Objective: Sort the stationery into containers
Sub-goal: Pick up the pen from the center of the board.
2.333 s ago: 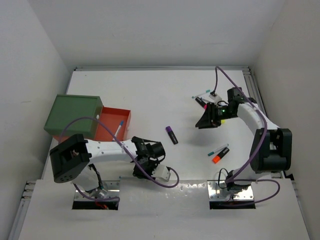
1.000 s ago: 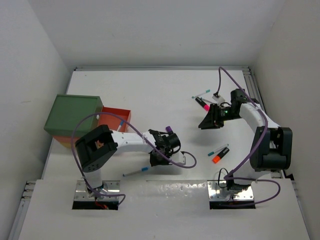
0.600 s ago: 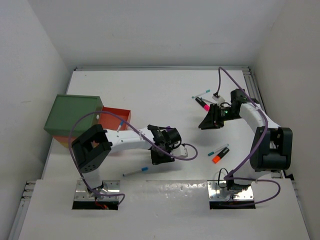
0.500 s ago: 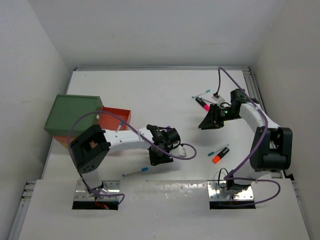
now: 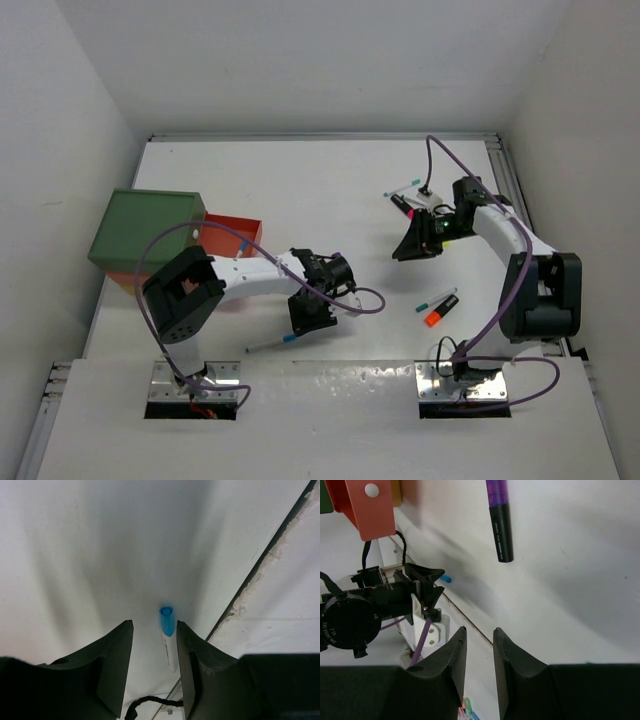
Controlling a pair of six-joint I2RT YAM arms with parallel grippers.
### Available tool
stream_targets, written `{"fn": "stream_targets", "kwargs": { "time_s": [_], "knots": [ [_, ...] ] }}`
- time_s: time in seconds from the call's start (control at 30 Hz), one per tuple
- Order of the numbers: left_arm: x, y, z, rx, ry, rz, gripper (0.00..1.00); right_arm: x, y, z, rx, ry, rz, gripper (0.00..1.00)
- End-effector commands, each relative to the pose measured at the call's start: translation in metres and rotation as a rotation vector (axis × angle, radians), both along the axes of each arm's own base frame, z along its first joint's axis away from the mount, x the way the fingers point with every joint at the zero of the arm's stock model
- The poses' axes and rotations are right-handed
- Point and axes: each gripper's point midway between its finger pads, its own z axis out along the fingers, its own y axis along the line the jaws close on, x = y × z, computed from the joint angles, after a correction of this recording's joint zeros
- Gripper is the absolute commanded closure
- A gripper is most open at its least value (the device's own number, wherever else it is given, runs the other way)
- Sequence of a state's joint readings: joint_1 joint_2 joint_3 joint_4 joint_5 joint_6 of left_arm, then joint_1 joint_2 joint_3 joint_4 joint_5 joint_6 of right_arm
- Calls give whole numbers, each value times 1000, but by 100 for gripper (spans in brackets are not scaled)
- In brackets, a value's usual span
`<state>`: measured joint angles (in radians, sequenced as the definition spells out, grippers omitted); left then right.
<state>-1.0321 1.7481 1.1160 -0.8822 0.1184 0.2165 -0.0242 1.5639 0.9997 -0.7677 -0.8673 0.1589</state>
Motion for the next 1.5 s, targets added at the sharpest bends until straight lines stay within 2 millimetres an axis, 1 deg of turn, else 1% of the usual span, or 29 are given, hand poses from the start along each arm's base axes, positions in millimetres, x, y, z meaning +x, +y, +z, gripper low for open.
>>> {"fn": "stream_targets", "kwargs": {
  "time_s": [0.0,0.13,0.37,0.43,0.53,0.57,0.73,0.83,0.9,1.07,1.1,1.2,1.37,1.4,1.47],
  "knots": [
    [-6,4,-4,17,35,20,54,12,-1,6,-7,-40,4,73],
    [-3,5,-6,52,32,43,50,12,0,3,-6,-29,9,73],
    [-8,6,-15,82,52,30,45,15,0,4,-6,-42,20,73],
    [-9,9,-20,104,59,35,45,15,0,4,-4,-42,22,73],
    [-10,10,-26,119,68,35,51,15,-1,3,-6,-44,28,73],
    [-11,12,-28,130,72,36,55,16,-1,3,-6,-44,28,73],
    [-16,17,-41,177,111,32,68,19,-1,2,-5,-39,34,73],
    [-24,16,-46,184,147,23,73,22,0,2,-1,-39,37,73],
    [-29,18,-51,204,162,21,74,23,-1,1,0,-40,37,73],
    [-45,13,-56,211,174,-19,78,22,-1,0,5,-39,37,73],
    [-45,13,-56,208,171,-21,79,21,-1,-1,5,-36,37,73],
    [-42,7,-53,178,152,-16,83,20,-1,0,6,-41,40,73],
    [-27,-13,-51,132,98,-12,97,20,-1,0,9,-43,35,73],
    [-22,-19,-52,116,81,-8,100,21,-1,1,10,-45,35,73],
    [-6,-34,-53,80,23,7,100,22,-1,2,9,-47,33,73]
  ]
}}
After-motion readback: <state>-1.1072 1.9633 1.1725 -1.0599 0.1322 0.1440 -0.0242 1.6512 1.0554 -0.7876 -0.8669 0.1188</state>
